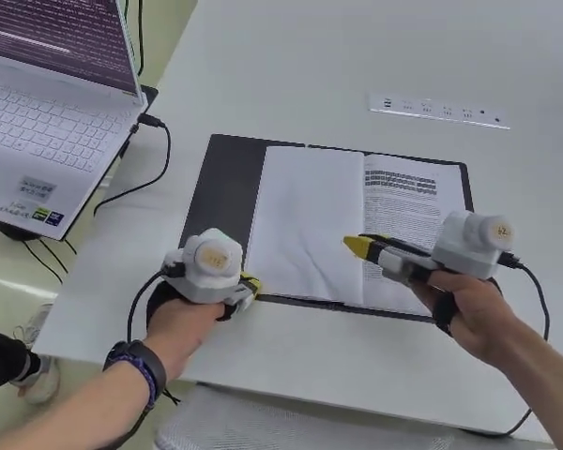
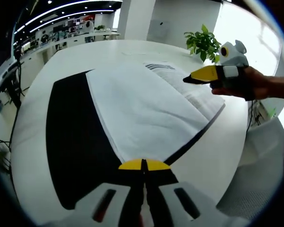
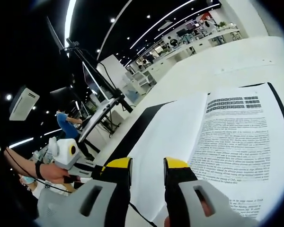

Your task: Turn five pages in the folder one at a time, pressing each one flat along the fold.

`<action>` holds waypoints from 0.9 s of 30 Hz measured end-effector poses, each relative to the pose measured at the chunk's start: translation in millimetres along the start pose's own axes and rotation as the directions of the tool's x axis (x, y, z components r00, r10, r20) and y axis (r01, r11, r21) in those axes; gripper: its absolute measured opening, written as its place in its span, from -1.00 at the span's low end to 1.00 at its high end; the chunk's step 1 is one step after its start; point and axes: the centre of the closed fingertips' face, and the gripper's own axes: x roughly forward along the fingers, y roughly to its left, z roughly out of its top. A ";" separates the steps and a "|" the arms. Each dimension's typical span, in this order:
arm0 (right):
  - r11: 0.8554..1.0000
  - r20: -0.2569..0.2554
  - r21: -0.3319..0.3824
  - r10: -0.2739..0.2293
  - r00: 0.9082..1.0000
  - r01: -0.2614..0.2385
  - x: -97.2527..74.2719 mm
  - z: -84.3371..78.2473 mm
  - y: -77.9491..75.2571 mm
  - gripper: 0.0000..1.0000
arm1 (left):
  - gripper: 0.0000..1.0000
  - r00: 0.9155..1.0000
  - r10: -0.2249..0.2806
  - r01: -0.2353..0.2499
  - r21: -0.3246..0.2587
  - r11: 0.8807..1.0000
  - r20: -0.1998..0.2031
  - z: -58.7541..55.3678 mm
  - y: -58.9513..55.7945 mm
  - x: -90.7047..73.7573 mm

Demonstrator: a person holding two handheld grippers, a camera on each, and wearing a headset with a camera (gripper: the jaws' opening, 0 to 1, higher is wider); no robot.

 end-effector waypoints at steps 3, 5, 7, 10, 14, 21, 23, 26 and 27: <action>1.000 0.001 0.023 -0.006 1.000 0.006 6.2 1.9 -8.8 -0.52 | -1.00 1.000 -0.003 0.003 -0.030 1.000 0.000 0.4 2.4 1.4; 1.000 0.004 0.023 -0.008 1.000 0.008 10.8 3.5 -13.6 -0.54 | -1.00 1.000 -0.005 0.005 -0.036 0.999 0.000 0.4 2.7 1.5; 0.999 0.006 0.033 -0.014 1.000 0.013 14.8 4.7 -18.2 -0.58 | -1.00 1.000 -0.007 0.007 -0.043 0.999 0.000 0.6 2.6 1.5; 0.998 0.013 0.051 -0.023 1.000 0.022 19.7 6.2 -25.6 -0.61 | -1.00 1.000 -0.005 0.005 -0.045 0.999 0.000 0.9 2.8 2.0; 0.997 0.015 0.066 -0.039 0.999 0.038 27.0 4.7 -35.4 -0.72 | -1.00 1.000 -0.005 0.005 -0.052 0.999 -0.001 1.0 3.7 2.8; 0.994 0.020 0.083 -0.071 0.997 0.069 31.4 1.0 -54.3 -0.92 | -1.00 1.000 -0.007 0.007 -0.057 0.998 -0.005 1.6 4.3 4.2; 0.994 0.024 0.081 -0.077 0.997 0.075 32.4 1.9 -58.1 -1.00 | -1.00 1.000 -0.006 0.006 -0.058 0.998 -0.004 1.7 4.2 4.3; 0.993 0.039 0.097 -0.075 0.996 0.071 34.4 5.5 -60.1 -1.00 | -1.00 1.000 -0.005 0.004 -0.058 0.998 -0.004 1.8 4.4 4.6; 0.993 0.044 0.096 -0.076 0.996 0.071 35.9 7.2 -60.8 -1.00 | -1.00 1.000 -0.004 0.004 -0.059 0.998 -0.004 1.8 4.4 4.7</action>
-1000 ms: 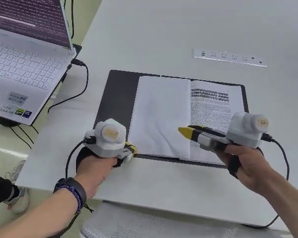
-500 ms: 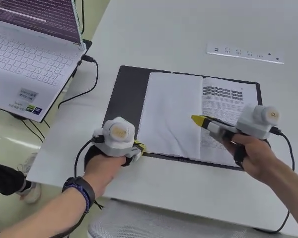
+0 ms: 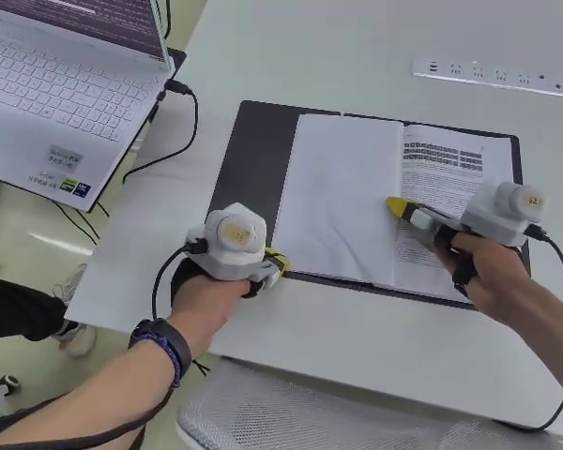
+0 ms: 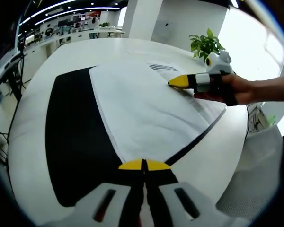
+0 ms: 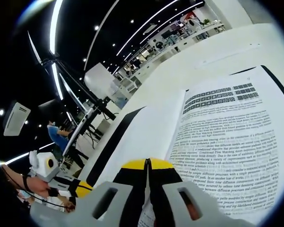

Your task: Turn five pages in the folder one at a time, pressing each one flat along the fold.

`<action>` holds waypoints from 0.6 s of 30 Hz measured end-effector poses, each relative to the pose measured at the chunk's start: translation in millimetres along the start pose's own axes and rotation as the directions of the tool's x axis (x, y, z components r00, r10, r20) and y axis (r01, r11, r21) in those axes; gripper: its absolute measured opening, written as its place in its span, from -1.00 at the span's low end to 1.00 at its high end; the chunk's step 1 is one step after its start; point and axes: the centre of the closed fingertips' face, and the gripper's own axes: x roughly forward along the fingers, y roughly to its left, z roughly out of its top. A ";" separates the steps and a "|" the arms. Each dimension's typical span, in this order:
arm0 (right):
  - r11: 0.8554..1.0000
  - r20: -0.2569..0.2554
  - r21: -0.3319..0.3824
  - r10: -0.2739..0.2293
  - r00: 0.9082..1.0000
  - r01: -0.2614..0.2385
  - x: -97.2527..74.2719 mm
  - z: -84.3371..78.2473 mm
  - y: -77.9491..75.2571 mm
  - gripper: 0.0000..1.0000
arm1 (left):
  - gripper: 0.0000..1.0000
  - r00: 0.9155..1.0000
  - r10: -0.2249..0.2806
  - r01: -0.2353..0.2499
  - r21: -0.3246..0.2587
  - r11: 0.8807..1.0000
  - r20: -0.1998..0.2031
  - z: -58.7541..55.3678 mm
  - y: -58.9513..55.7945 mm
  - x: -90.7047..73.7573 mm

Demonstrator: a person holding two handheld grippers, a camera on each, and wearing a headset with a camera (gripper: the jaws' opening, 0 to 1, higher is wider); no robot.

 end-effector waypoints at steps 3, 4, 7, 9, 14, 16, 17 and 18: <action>1.000 0.024 0.012 -0.006 1.000 0.006 3.4 5.2 5.5 -1.00 | -1.00 1.000 0.000 0.000 -0.006 1.000 0.001 0.4 0.3 0.7; 1.000 0.038 0.020 -0.007 0.999 0.006 5.4 8.3 6.3 -1.00 | -1.00 1.000 -0.001 0.001 -0.007 1.000 0.002 0.5 0.3 0.8; 0.999 0.075 0.051 -0.013 0.997 0.009 9.6 16.2 7.3 -1.00 | -1.00 1.000 -0.002 0.002 -0.011 1.000 0.003 0.7 -0.3 0.6; 0.997 0.090 0.069 -0.029 0.996 0.023 12.4 22.0 3.9 -1.00 | -1.00 1.000 -0.001 0.001 -0.015 1.000 0.005 0.7 0.2 0.8; 0.994 0.132 0.106 -0.045 0.990 0.031 20.8 35.4 -6.8 -1.00 | -1.00 1.000 0.000 0.000 -0.020 1.000 0.001 0.8 0.2 0.8; 0.994 0.140 0.107 -0.046 0.989 0.031 22.2 37.7 -6.7 -1.00 | -1.00 1.000 0.002 -0.002 -0.022 1.000 0.003 0.7 0.6 0.8; 0.993 0.144 0.110 -0.048 0.988 0.032 22.4 39.1 -5.3 -1.00 | -1.00 1.000 0.004 -0.004 -0.025 1.000 0.006 0.7 0.8 0.8; 0.993 0.146 0.111 -0.049 0.988 0.033 22.7 39.9 -4.8 -1.00 | -1.00 1.000 0.004 -0.004 -0.026 1.000 0.007 0.7 0.8 0.6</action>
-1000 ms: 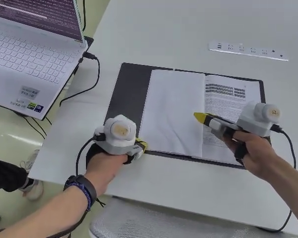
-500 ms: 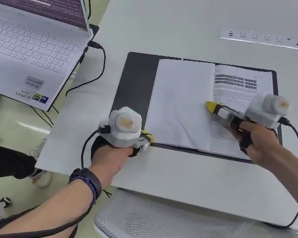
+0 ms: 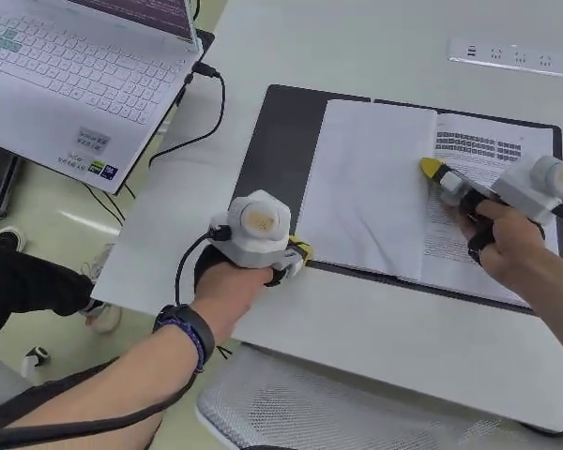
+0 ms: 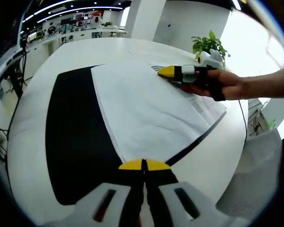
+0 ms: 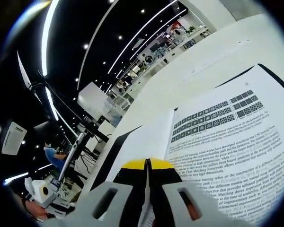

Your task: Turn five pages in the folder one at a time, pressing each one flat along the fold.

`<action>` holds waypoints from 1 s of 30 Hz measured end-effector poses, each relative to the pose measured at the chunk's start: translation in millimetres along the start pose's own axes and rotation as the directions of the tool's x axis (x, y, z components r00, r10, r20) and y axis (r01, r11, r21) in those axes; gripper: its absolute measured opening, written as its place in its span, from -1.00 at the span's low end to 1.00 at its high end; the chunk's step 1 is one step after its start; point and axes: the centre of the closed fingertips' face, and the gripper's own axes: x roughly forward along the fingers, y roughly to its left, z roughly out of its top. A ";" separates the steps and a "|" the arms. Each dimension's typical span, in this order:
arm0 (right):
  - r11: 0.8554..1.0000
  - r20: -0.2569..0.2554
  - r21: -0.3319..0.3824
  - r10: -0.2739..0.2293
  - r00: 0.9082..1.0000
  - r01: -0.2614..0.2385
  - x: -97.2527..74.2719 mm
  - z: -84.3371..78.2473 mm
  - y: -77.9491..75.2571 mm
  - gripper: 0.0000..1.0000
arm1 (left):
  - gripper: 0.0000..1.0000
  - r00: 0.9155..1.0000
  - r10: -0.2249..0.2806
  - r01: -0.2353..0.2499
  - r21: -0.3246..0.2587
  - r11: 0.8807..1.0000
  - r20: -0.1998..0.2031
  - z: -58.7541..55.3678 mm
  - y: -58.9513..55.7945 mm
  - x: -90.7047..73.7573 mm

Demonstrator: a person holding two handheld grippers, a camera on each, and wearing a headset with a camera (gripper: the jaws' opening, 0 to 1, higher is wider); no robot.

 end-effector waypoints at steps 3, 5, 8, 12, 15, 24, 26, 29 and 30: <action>1.000 0.026 0.018 -0.018 0.999 0.018 4.7 6.6 -5.8 -1.00 | -1.00 1.000 0.003 -0.003 0.000 1.000 0.008 0.0 -0.1 -0.6; 0.999 0.047 0.032 -0.032 0.998 0.030 6.7 10.7 -5.4 -1.00 | -1.00 1.000 0.005 -0.005 -0.003 1.000 0.014 0.1 -0.5 -1.4; 0.997 0.072 0.071 -0.041 0.997 0.036 11.4 17.5 -5.9 -1.00 | -1.00 1.000 0.005 -0.005 -0.010 1.000 0.015 1.2 0.9 -0.1; 0.995 0.087 0.091 -0.050 0.995 0.042 20.3 26.2 -16.0 -1.00 | -1.00 1.000 -0.010 0.010 -0.026 1.000 0.015 0.9 2.9 0.6; 0.994 0.104 0.089 -0.072 0.992 0.063 25.1 32.1 -19.2 -1.00 | -1.00 1.000 -0.014 0.014 -0.026 1.000 0.015 0.5 2.4 0.7; 0.986 0.143 0.131 -0.123 0.982 0.104 43.3 50.3 -31.6 -1.00 | -1.00 1.000 -0.017 0.018 -0.019 1.000 0.016 0.2 2.1 -0.1; 0.985 0.142 0.133 -0.126 0.982 0.108 49.7 54.2 -36.8 -1.00 | -1.00 1.000 -0.020 0.021 -0.015 1.000 0.014 0.2 2.0 -0.3; 0.985 0.135 0.131 -0.131 0.982 0.113 57.6 59.4 -40.4 -1.00 | -1.00 1.000 -0.024 0.024 -0.015 1.000 0.012 0.2 2.1 -0.2; 0.985 0.132 0.130 -0.134 0.982 0.116 61.4 62.2 -43.1 -1.00 | -1.00 1.000 -0.024 0.025 -0.016 1.000 0.012 0.2 1.8 -0.5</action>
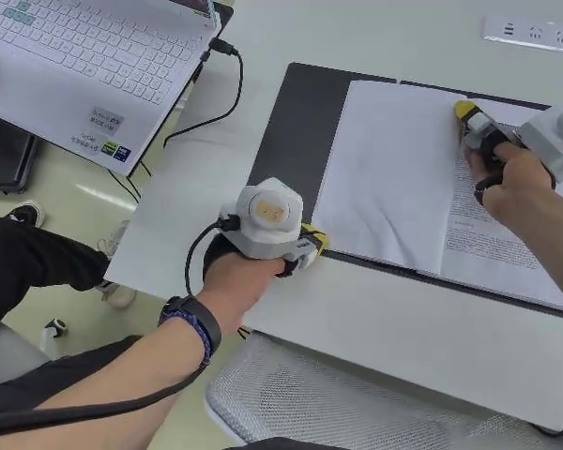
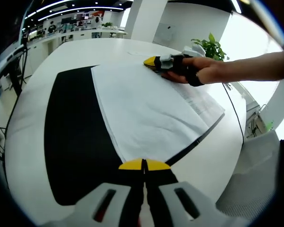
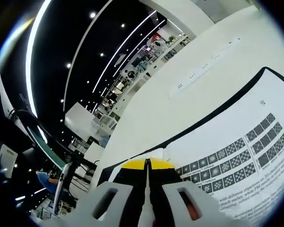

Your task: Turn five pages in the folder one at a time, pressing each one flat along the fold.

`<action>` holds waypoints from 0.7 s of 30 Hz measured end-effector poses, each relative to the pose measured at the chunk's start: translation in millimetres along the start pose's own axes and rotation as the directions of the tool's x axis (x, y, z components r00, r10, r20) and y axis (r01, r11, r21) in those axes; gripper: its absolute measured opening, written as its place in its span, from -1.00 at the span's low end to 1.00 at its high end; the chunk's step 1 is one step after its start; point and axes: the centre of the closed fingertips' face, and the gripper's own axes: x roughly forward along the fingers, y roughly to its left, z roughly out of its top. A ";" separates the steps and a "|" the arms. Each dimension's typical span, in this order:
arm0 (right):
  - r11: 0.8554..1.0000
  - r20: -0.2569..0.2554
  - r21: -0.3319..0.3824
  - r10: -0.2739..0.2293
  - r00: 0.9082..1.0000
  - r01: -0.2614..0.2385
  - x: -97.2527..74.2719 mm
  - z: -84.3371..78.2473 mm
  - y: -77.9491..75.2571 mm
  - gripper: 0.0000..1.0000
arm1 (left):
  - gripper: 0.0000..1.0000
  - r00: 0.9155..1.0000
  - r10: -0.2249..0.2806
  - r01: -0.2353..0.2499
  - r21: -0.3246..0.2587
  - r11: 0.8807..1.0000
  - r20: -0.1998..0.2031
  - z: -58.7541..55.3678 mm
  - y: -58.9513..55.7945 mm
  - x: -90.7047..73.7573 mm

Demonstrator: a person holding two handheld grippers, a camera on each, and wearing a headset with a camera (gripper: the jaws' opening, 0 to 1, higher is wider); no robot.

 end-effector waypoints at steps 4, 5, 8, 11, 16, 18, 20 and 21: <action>1.000 0.013 0.026 -0.004 1.000 0.004 9.4 6.3 -6.0 -1.00 | -1.00 1.000 0.002 -0.002 -0.003 1.000 0.000 0.0 -0.3 -0.5; 1.000 0.016 0.031 -0.004 1.000 0.004 10.5 7.1 -7.5 -1.00 | -1.00 1.000 0.002 -0.002 -0.004 1.000 0.000 -0.1 -0.1 -0.4; 1.000 0.017 0.010 -0.002 1.000 0.002 11.8 6.7 -8.8 -1.00 | -1.00 1.000 0.000 0.000 -0.008 1.000 0.001 -0.1 -0.4 -1.1; 1.000 0.009 -0.004 0.003 1.000 -0.003 14.9 5.8 -14.4 -1.00 | -1.00 1.000 -0.001 0.001 -0.009 1.000 0.002 0.0 -0.6 -1.5; 0.999 -0.019 -0.025 0.025 1.000 -0.025 8.5 -1.8 -11.3 -1.00 | -1.00 1.000 -0.004 0.004 -0.013 1.000 0.005 -0.2 -0.5 -1.6; 0.999 -0.024 -0.028 0.033 0.999 -0.034 5.0 -5.4 -11.0 -1.00 | -1.00 1.000 -0.003 0.003 -0.017 1.000 0.008 -0.2 -0.4 -1.6; 0.999 -0.025 -0.027 0.044 0.999 -0.044 -1.3 -9.6 -6.1 -1.00 | -1.00 1.000 -0.002 0.002 -0.020 1.000 0.008 -0.1 -0.4 -1.6; 0.998 -0.028 -0.029 0.056 0.998 -0.056 -3.8 -11.9 -4.7 -1.00 | -1.00 1.000 -0.001 0.001 -0.020 1.000 0.007 -0.1 -0.4 -1.7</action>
